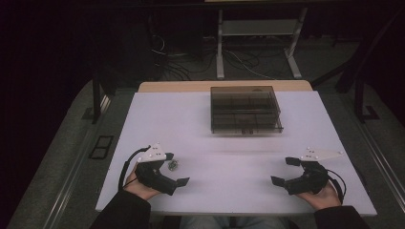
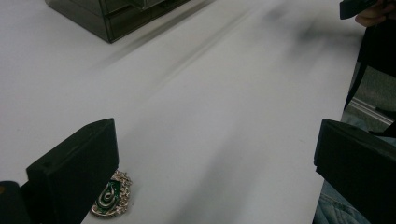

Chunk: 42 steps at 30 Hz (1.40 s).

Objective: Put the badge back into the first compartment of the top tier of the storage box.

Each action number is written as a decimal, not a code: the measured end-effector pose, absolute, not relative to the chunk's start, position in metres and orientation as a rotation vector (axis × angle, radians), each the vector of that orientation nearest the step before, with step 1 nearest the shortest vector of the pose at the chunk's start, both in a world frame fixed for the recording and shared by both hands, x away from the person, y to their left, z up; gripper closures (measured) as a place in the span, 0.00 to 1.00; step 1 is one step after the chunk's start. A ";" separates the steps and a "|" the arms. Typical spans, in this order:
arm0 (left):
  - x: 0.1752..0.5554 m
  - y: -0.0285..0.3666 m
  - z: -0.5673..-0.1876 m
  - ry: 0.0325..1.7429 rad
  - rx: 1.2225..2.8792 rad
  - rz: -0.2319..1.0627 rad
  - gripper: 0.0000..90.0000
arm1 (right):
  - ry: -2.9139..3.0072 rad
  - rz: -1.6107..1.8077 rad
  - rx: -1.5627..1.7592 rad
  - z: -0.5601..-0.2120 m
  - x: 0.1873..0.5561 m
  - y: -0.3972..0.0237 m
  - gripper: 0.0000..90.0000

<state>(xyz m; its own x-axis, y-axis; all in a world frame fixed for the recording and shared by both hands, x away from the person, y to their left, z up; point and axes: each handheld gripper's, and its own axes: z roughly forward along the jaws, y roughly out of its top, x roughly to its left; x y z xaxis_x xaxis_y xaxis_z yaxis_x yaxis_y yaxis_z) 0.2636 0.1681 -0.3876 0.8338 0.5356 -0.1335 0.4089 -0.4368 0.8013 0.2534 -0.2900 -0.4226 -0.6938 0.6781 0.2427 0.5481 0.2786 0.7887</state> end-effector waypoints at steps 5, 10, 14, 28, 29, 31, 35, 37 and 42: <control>0.268 0.166 -0.384 0.688 2.110 0.169 0.00 | 2.395 1.387 1.154 -0.423 0.253 -0.290 0.01; 0.274 0.165 -0.383 0.696 2.125 0.164 0.00 | 2.395 1.387 1.153 -0.423 0.253 -0.290 0.01; 0.279 0.164 -0.381 0.690 2.144 0.164 0.00 | 2.396 1.385 1.154 -0.423 0.253 -0.290 0.01; 0.296 0.163 -0.379 0.716 2.167 0.167 0.00 | 2.401 1.379 1.156 -0.423 0.253 -0.290 0.01; 0.299 0.163 -0.380 0.718 2.170 0.165 0.00 | 2.402 1.378 1.157 -0.423 0.253 -0.290 0.01; 0.299 0.163 -0.380 0.724 2.170 0.163 0.00 | 2.402 1.377 1.156 -0.423 0.253 -0.290 0.01; 0.305 0.164 -0.383 0.737 2.170 0.162 0.00 | 2.402 1.375 1.150 -0.423 0.253 -0.290 0.01; 0.306 0.164 -0.384 0.743 2.172 0.161 0.00 | 2.403 1.375 1.157 -0.423 0.253 -0.289 0.01; 0.310 0.164 -0.386 0.754 2.169 0.162 0.00 | 2.405 1.372 1.157 -0.423 0.253 -0.289 0.01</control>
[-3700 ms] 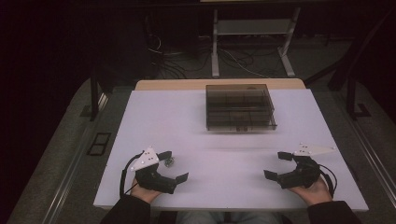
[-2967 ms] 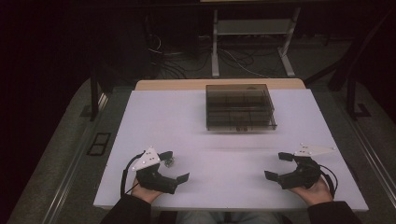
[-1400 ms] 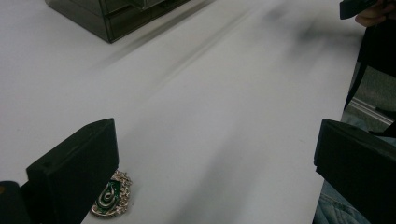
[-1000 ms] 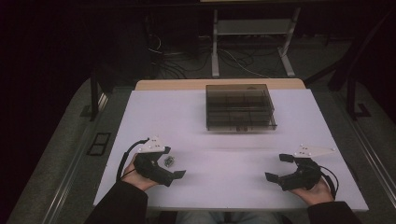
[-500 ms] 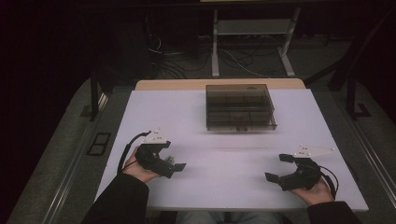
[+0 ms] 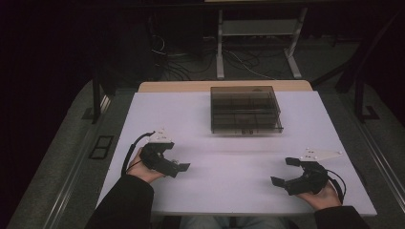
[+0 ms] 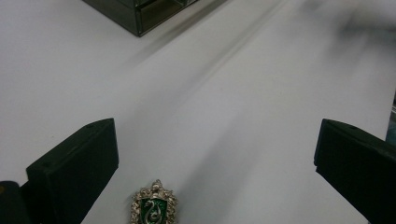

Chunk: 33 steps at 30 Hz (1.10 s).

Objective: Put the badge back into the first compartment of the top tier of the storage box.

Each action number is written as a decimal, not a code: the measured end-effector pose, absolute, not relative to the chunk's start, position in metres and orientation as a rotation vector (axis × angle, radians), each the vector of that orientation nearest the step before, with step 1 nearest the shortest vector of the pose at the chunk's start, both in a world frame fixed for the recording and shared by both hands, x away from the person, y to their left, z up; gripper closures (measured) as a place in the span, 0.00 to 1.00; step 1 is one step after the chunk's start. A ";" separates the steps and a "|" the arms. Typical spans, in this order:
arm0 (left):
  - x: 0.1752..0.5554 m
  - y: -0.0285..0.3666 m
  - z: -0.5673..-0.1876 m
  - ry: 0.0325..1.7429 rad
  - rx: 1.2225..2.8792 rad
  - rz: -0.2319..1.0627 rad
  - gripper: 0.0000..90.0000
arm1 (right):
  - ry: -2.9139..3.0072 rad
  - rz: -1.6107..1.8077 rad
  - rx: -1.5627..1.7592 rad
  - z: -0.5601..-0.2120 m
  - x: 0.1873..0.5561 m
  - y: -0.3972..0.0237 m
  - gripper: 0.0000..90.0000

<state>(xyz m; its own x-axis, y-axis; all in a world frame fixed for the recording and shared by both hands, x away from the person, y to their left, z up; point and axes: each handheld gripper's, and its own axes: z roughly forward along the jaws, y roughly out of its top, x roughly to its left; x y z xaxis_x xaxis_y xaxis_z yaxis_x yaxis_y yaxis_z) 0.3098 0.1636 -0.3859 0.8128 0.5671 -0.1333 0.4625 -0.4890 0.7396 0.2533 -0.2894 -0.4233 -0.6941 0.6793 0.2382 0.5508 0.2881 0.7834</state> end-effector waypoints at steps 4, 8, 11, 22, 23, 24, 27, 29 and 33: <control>0.313 0.163 -0.389 0.775 2.168 0.178 0.00 | 2.404 1.371 1.157 -0.423 0.253 -0.289 0.01; 0.316 0.163 -0.392 0.787 2.176 0.183 0.00 | 2.404 1.370 1.156 -0.423 0.253 -0.290 0.01; 0.318 0.164 -0.394 0.804 2.169 0.188 0.00 | 2.402 1.370 1.150 -0.423 0.253 -0.290 0.01; 0.324 0.167 -0.404 0.897 2.154 0.232 0.00 | 2.407 1.361 1.153 -0.424 0.253 -0.289 0.01; 0.324 0.167 -0.404 0.897 2.154 0.232 0.00 | 2.408 1.361 1.153 -0.424 0.253 -0.289 0.01; 0.325 0.167 -0.405 0.901 2.150 0.234 0.00 | 2.407 1.360 1.150 -0.424 0.253 -0.289 0.01; 0.325 0.168 -0.407 0.920 2.146 0.239 0.00 | 2.408 1.360 1.153 -0.424 0.253 -0.289 0.01; 0.325 0.169 -0.409 0.932 2.140 0.236 0.00 | 2.409 1.360 1.149 -0.424 0.253 -0.289 0.01; 0.325 0.170 -0.413 0.929 2.155 0.226 0.00 | 2.414 1.361 1.152 -0.424 0.253 -0.289 0.01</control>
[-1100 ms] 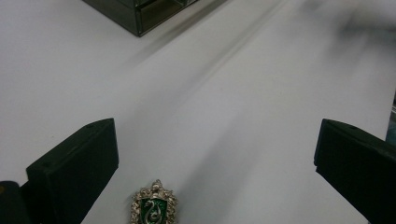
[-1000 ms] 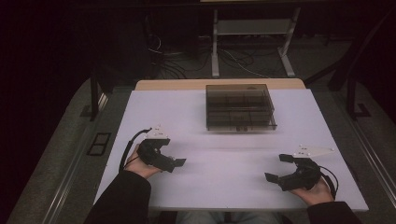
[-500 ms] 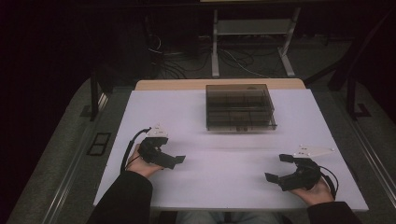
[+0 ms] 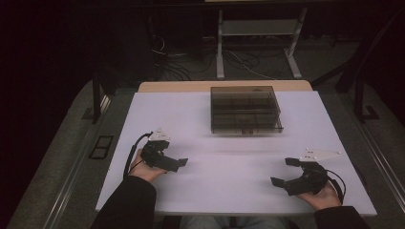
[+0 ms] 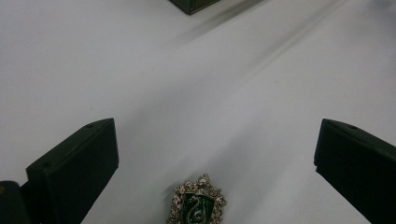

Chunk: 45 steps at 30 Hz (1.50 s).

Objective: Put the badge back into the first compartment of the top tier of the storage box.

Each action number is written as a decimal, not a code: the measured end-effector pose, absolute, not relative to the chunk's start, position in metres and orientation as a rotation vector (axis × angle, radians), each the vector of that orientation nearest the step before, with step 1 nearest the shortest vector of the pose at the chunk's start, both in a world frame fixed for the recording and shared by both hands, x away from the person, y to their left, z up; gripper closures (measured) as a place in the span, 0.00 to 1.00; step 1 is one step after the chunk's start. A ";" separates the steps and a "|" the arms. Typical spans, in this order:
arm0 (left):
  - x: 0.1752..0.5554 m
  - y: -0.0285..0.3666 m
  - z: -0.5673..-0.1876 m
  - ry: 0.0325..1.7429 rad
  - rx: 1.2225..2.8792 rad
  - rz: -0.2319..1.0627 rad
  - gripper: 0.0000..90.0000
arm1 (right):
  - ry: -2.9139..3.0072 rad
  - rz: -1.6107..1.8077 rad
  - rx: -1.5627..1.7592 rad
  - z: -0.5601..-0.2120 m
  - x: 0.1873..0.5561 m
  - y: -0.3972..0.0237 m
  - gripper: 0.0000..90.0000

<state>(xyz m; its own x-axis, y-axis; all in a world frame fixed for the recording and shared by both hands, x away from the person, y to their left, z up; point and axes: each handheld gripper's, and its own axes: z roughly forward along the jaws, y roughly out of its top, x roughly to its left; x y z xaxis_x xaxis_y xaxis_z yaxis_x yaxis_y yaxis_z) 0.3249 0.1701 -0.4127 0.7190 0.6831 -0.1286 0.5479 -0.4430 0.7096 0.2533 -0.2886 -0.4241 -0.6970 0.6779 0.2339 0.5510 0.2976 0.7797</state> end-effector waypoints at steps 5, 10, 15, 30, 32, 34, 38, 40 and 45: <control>0.325 0.170 -0.414 0.921 2.161 0.223 0.00 | 2.420 1.360 1.150 -0.424 0.253 -0.288 0.01; 0.326 0.171 -0.416 0.907 2.187 0.218 0.00 | 2.422 1.358 1.148 -0.425 0.254 -0.288 0.01; 0.325 0.173 -0.421 0.908 2.202 0.204 0.00 | 2.428 1.356 1.147 -0.425 0.254 -0.287 0.01; 0.322 0.178 -0.429 0.858 2.275 0.175 0.01 | 2.443 1.349 1.142 -0.427 0.254 -0.286 0.01; 0.322 0.178 -0.430 0.849 2.285 0.178 0.02 | 2.444 1.348 1.141 -0.427 0.254 -0.286 0.01; 0.322 0.179 -0.430 0.842 2.293 0.174 0.03 | 2.446 1.348 1.140 -0.427 0.254 -0.286 0.01; 0.321 0.179 -0.431 0.833 2.304 0.170 0.05 | 2.448 1.347 1.140 -0.427 0.254 -0.286 0.01; 0.321 0.179 -0.432 0.822 2.307 0.173 0.09 | 2.449 1.347 1.143 -0.427 0.254 -0.286 0.01; 0.320 0.180 -0.434 0.798 2.334 0.191 0.18 | 2.450 1.346 1.143 -0.427 0.254 -0.286 0.01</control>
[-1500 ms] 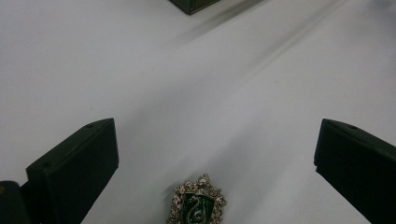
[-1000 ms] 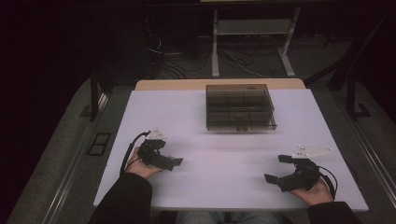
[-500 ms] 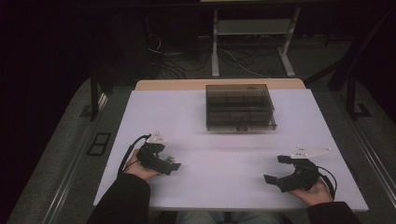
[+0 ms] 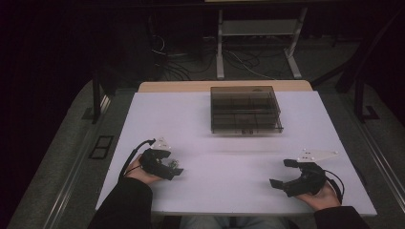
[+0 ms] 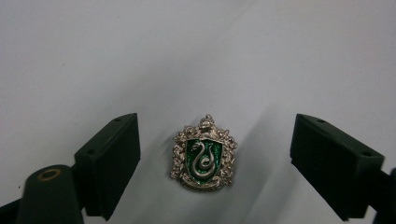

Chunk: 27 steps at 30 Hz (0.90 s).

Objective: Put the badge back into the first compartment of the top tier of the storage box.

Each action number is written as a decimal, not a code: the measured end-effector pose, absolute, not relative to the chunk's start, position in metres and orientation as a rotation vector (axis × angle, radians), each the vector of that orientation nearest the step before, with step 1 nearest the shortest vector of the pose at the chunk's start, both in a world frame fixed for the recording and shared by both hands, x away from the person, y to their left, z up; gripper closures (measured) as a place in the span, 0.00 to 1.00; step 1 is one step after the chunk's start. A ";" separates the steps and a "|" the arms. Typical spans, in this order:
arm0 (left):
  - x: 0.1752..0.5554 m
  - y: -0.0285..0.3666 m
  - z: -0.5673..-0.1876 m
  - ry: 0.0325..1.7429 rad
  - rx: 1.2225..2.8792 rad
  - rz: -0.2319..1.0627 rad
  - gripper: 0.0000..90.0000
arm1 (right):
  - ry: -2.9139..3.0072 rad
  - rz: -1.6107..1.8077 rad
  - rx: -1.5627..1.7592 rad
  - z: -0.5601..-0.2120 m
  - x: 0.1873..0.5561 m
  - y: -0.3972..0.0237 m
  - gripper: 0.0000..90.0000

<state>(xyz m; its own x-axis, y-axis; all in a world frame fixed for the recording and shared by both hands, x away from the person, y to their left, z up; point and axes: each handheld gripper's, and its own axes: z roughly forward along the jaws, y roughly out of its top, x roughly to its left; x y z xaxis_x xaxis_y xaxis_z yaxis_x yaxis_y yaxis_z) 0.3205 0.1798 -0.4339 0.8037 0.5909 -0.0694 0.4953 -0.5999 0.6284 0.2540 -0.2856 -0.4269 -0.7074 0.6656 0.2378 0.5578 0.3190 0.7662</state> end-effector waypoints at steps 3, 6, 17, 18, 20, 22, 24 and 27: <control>0.321 0.180 -0.435 0.793 2.340 0.193 0.23 | 2.452 1.344 1.142 -0.427 0.254 -0.285 0.01; 0.322 0.182 -0.436 0.779 2.343 0.192 0.29 | 2.453 1.341 1.144 -0.427 0.254 -0.286 0.01; 0.321 0.182 -0.439 0.754 2.364 0.206 0.44 | 2.453 1.342 1.142 -0.427 0.254 -0.286 0.01; 0.321 0.182 -0.439 0.762 2.360 0.210 0.45 | 2.453 1.341 1.142 -0.427 0.254 -0.286 0.01; 0.321 0.182 -0.439 0.764 2.360 0.214 0.49 | 2.453 1.341 1.144 -0.427 0.254 -0.286 0.01; 0.321 0.182 -0.439 0.763 2.359 0.217 0.50 | 2.453 1.341 1.143 -0.427 0.254 -0.286 0.01; 0.320 0.182 -0.439 0.753 2.366 0.227 0.53 | 2.453 1.341 1.144 -0.427 0.254 -0.286 0.01; 0.320 0.182 -0.439 0.750 2.370 0.236 0.56 | 2.452 1.342 1.143 -0.427 0.254 -0.286 0.01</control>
